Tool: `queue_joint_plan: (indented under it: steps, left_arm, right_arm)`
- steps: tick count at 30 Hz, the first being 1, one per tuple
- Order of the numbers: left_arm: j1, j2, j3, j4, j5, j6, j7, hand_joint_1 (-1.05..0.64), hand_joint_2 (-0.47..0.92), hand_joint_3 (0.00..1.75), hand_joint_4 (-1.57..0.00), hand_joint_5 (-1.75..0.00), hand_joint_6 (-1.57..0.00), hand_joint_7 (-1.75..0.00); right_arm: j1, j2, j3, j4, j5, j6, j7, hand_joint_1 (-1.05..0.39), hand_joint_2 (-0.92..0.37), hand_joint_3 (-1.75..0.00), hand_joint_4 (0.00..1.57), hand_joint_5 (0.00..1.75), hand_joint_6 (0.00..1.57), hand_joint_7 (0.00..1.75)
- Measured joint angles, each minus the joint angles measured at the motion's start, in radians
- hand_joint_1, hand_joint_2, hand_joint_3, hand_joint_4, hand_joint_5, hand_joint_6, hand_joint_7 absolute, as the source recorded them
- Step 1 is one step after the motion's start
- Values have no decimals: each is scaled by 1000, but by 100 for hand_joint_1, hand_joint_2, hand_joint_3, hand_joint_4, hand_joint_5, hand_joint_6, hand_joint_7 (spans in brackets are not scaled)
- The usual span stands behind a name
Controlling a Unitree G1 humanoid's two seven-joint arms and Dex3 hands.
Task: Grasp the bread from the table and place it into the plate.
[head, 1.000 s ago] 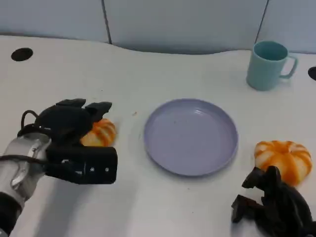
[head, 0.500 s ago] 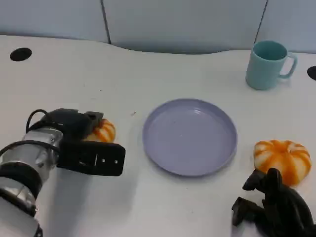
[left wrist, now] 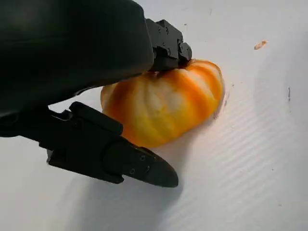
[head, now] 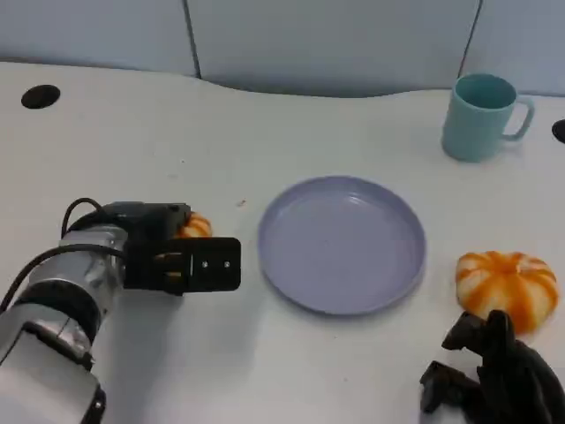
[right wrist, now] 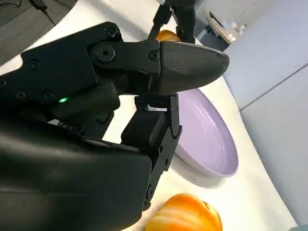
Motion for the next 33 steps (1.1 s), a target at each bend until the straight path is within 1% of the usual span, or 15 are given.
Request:
queue_joint_plan:
  steps: [2, 4, 6, 10, 11, 12, 13, 14, 16, 18, 25, 27, 29, 31, 33]
  left_arm:
    - [1, -3, 3, 2, -5, -1, 18, -36, 90, 2, -41, -11, -50, -6]
    - [2, -6, 3, 3, -7, -2, 52, -29, 92, 6, -72, -30, -70, -6]
    - [2, -9, 2, 3, -7, 0, 82, -27, 92, 6, -84, -41, -86, -6]
    - [3, -12, -1, 6, -7, 4, 141, -30, 92, 5, -91, -46, -101, -10]
    - [5, -13, -1, 7, -7, 4, 159, -29, 91, 2, -93, -60, -111, -8]
    - [9, -13, -1, 7, -7, 3, 184, -30, 91, 1, -89, -82, -117, -7]
    - [18, -13, 0, 7, -7, -1, 218, -27, 91, 13, -79, -136, -106, -49]
    - [30, -13, -1, 7, -6, -10, 268, -26, 91, 22, -75, -155, -82, -105]
    - [52, -13, -10, 7, 3, -33, 364, -26, 92, 34, -74, -170, -58, -159]
    - [67, -13, -13, 7, 3, -58, 427, -25, 92, 36, -74, -174, -51, -170]
    - [78, -15, 12, 10, -13, -143, 557, -16, 89, 43, -74, -175, -51, -175]
    - [78, -17, 23, 9, -21, -158, 571, -13, 85, 42, -75, -175, -52, -168]
    - [78, -20, 39, 9, -38, -172, 579, -12, 82, 44, -76, -175, -52, -172]
    - [73, -25, 61, 6, -57, -192, 591, -11, 73, 68, -76, -175, -55, -174]
    - [67, -28, 91, 1, -91, -219, 595, -9, 69, 75, -79, -175, -60, -174]
  right_arm:
    - [5, 0, 0, -6, 0, 2, -2, -45, -92, -49, 123, 126, 106, 120]
    - [9, 0, 0, -15, 2, 11, -4, -46, -92, -49, 122, 125, 105, 120]
    - [15, 1, 0, -24, 2, 14, -6, -45, -92, -49, 122, 126, 105, 120]
    - [24, 7, 1, -38, 1, 14, -16, -45, -92, -50, 122, 127, 105, 121]
    - [26, 7, 2, -38, -1, 13, -17, -45, -92, -51, 122, 127, 105, 121]
    - [27, 7, 3, -38, -1, 12, -18, -46, -92, -51, 121, 127, 105, 121]
    - [28, 7, 4, -38, -1, 12, -18, -46, -92, -50, 121, 127, 105, 121]
    - [30, 7, 4, -39, -1, 12, -18, -47, -92, -50, 121, 127, 105, 121]
    - [31, 7, 3, -39, 0, 12, -18, -47, -92, -50, 121, 127, 105, 121]
    - [31, 7, 2, -39, 2, 13, -17, -47, -92, -49, 120, 128, 105, 122]
    - [30, 7, 1, -42, 2, 18, -25, -46, -92, -49, 121, 129, 104, 123]
    - [30, 7, 1, -42, 3, 18, -25, -46, -92, -49, 119, 129, 103, 123]
    - [29, 7, 1, -42, 2, 18, -25, -46, -92, -50, 119, 129, 103, 124]
    - [29, 7, 2, -42, 2, 18, -25, -45, -92, -50, 119, 130, 103, 124]
    - [28, 8, 2, -42, 2, 18, -26, -45, -92, -52, 118, 130, 102, 124]
